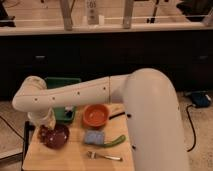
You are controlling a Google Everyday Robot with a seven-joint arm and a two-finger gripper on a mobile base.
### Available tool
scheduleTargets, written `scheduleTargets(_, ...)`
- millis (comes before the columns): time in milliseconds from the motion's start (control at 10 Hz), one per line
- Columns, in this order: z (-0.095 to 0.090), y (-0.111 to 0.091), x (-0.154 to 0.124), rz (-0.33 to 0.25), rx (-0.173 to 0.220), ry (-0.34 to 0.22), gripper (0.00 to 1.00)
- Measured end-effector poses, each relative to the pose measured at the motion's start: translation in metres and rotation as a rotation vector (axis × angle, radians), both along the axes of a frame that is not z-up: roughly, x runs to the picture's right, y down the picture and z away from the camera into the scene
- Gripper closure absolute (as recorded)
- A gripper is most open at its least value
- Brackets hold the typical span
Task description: Place grapes in purple bowl
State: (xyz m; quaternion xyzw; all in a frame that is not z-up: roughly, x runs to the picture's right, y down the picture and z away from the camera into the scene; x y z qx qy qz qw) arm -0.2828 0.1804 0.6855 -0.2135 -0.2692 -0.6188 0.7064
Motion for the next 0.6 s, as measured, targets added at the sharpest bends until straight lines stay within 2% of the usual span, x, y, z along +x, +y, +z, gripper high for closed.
scheduleTargets(600,0.0004,0.0021,-0.0071,-0.029,0.009,-0.018,0.97)
